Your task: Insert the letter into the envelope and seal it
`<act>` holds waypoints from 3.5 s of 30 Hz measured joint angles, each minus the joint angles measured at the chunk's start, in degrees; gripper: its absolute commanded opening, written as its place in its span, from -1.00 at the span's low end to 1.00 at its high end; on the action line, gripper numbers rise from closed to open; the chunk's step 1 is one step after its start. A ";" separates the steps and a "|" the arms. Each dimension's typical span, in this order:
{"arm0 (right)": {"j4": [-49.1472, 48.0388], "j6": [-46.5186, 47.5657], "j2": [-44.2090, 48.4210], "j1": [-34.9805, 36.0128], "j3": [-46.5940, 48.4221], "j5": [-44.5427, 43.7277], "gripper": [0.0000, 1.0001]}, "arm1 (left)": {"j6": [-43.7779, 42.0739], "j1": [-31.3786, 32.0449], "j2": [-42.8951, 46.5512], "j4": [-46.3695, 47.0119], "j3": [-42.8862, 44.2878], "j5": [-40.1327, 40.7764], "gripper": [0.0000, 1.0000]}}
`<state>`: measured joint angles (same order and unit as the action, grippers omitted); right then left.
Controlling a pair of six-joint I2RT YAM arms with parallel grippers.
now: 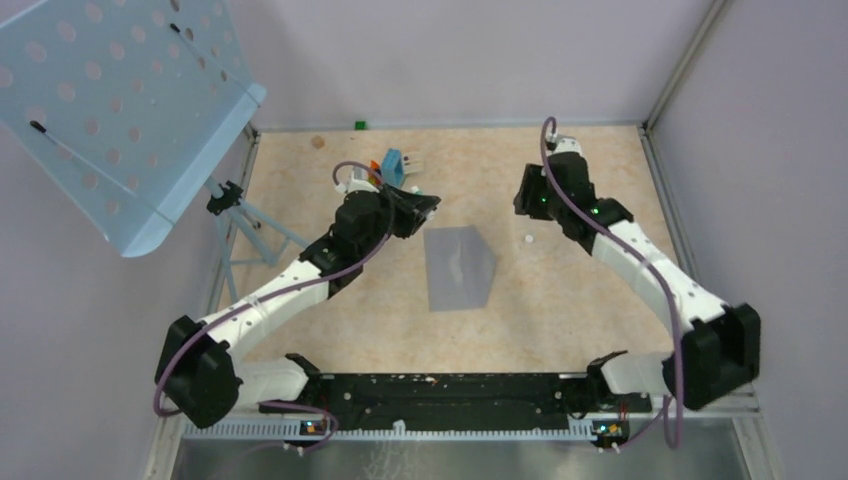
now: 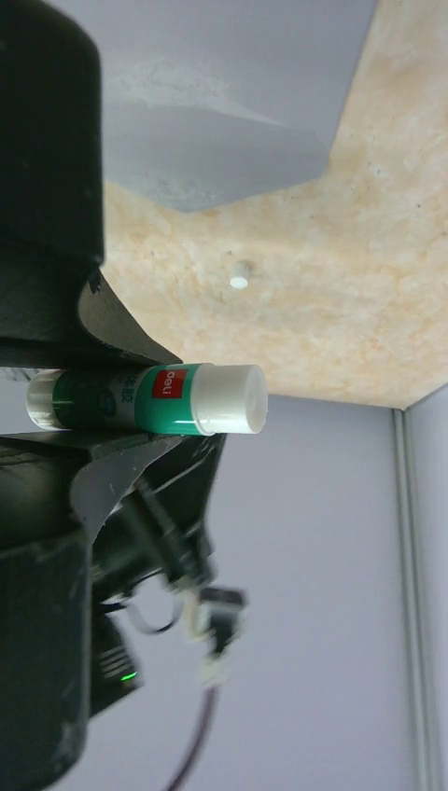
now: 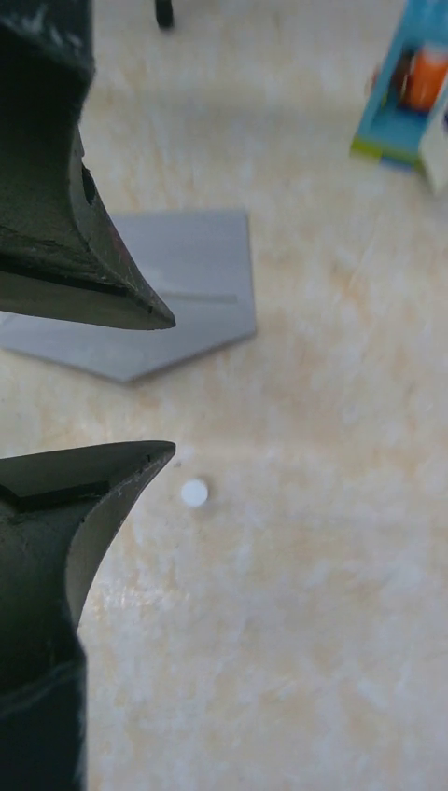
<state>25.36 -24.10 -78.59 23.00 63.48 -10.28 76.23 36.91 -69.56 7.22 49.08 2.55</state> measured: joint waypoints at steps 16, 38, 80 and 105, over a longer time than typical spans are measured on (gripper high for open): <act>-27.21 1.68 15.43 25.20 -8.39 1.66 -0.07 | 18.12 0.00 -6.84 6.19 1.44 0.76 -0.88; -34.29 6.54 6.56 27.61 -5.99 -2.86 -0.37 | 20.83 -0.13 -6.84 8.41 2.86 -0.63 -0.90; -38.10 7.32 3.48 28.00 -6.14 -8.09 -1.00 | 20.59 -0.39 -6.86 9.07 2.99 -0.59 0.39; -20.68 2.51 8.74 21.38 -6.80 -8.92 -1.00 | -26.34 -4.59 0.66 10.43 1.70 -8.37 0.97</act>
<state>4.69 -21.58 -69.84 44.38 56.69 -19.20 49.89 32.32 -68.90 17.65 50.78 -5.82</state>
